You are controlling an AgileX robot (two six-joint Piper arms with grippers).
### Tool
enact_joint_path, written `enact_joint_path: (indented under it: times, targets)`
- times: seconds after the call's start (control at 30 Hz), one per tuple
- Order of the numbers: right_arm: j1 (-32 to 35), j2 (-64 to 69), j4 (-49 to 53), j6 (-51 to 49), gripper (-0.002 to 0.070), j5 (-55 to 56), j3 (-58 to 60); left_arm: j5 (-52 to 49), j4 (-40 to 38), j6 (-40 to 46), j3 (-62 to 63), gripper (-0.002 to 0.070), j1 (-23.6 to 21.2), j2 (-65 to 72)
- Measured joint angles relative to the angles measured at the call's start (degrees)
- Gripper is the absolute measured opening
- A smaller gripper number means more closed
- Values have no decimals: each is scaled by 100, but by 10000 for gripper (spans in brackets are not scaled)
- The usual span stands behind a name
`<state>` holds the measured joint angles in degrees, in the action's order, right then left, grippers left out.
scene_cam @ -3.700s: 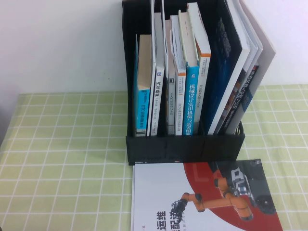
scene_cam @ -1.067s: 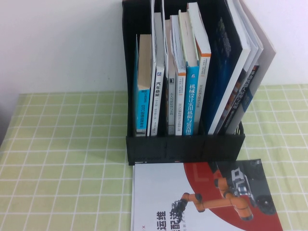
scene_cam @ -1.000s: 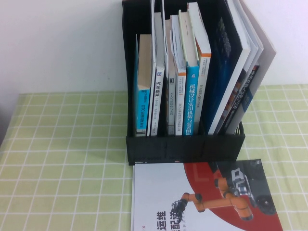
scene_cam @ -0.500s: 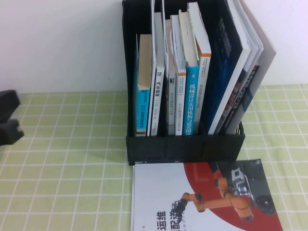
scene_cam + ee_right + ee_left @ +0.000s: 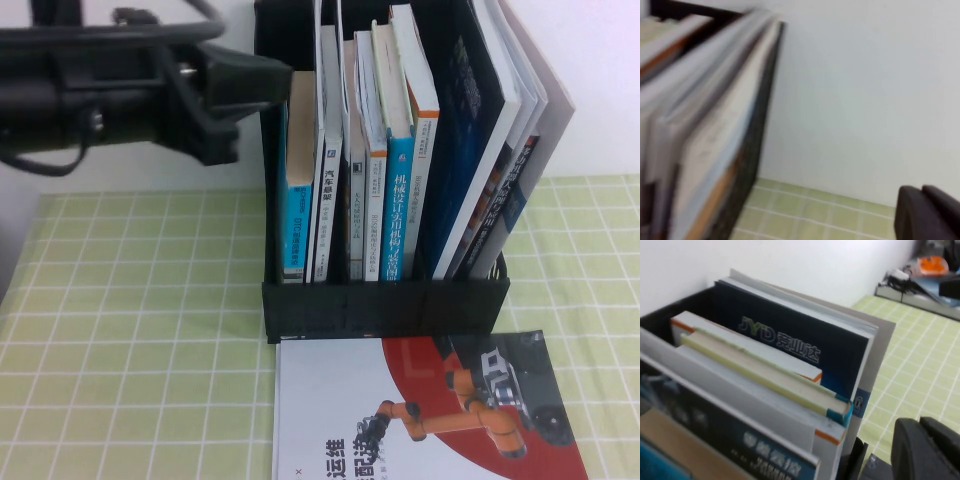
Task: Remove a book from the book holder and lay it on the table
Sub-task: Hold the bookshelf
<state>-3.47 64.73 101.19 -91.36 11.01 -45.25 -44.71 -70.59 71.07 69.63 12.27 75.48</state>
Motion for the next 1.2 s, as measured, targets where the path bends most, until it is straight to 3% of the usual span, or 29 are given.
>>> enact_joint_path:
  times: [0.2,0.37,0.43,0.5,0.57,0.67,0.77,0.83,0.9,1.0,1.1,1.2]
  targets:
    - [11,141,-96,138,-2,-804,0,507,1539,-841,1193,-3,1183,952]
    - [11,141,-112,1186,-2,-143,0,506,1391,-973,1858,-3,1478,1796]
    - [11,74,-388,1075,-2,147,0,470,1330,-984,2049,-3,1490,2044]
    - [11,-18,-976,217,-2,461,-36,467,1302,-984,2197,-3,1490,2238]
    - [11,-81,-1164,-1241,-2,1080,-87,467,1292,-926,2280,-3,1490,2341]
    - [19,-10,-856,-3427,-2,2512,-347,478,1378,-842,2335,-3,1490,2367]
    - [19,255,-381,-4438,-2,4127,-984,511,1434,-837,2344,-3,1490,2367]
    - [19,422,-89,-4048,-2,4789,-1607,511,1487,-837,2344,-3,1490,2367]
    - [19,515,43,-3015,-2,5164,-2322,511,1517,-837,2344,-3,1490,2367]
    - [19,526,69,-1417,-2,4944,-3002,501,1517,-837,2344,-3,1490,2367]
    - [-3,513,69,-334,-2,3417,-3225,428,1526,-860,2344,-3,1490,2367]
    - [-3,563,69,387,-2,1142,-3236,264,1530,-872,2344,-3,1490,2367]
